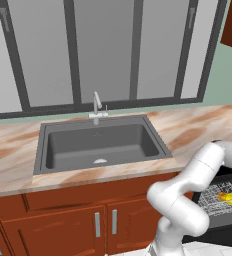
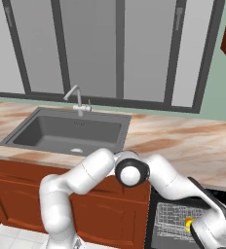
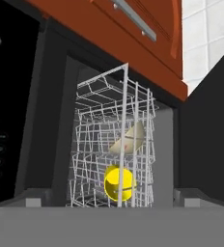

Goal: Pick up the cup and bowl from the counter, place them in the dishwasher, and close the dishwasher door.

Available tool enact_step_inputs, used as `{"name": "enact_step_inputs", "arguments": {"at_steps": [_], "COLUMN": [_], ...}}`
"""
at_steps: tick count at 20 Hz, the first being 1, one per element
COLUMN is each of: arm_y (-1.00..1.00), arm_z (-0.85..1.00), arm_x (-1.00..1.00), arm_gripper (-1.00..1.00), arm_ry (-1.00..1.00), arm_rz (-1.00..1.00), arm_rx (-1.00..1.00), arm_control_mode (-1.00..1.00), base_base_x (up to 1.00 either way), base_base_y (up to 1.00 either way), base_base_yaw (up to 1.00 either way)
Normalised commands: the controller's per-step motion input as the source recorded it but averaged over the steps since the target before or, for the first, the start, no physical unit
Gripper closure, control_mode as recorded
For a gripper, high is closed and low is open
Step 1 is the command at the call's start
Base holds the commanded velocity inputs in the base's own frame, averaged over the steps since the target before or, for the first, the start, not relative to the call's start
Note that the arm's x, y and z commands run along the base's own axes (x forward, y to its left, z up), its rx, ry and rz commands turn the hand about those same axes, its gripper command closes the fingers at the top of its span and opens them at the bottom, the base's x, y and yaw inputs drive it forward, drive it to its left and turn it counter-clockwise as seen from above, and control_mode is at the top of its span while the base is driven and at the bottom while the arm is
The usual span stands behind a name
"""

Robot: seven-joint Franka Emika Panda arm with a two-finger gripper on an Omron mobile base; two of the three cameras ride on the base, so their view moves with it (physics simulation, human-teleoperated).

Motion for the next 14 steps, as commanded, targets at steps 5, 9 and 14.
{"name": "enact_step_inputs", "arguments": {"at_steps": [5, 9, 14], "arm_y": [0.00, 0.00, 0.00], "arm_z": [0.20, 0.13, 0.13], "arm_x": [-0.02, -0.05, -0.09], "arm_gripper": [-1.00, -1.00, -1.00], "arm_ry": [0.00, 0.00, 0.00], "arm_rz": [0.00, 0.00, 0.00], "arm_rx": [0.13, 0.10, 0.10], "arm_control_mode": [-1.00, -1.00, -1.00], "base_base_x": [0.00, 0.00, 0.00], "base_base_y": [0.00, 0.00, 0.00], "base_base_yaw": [0.00, 0.00, 0.00]}}
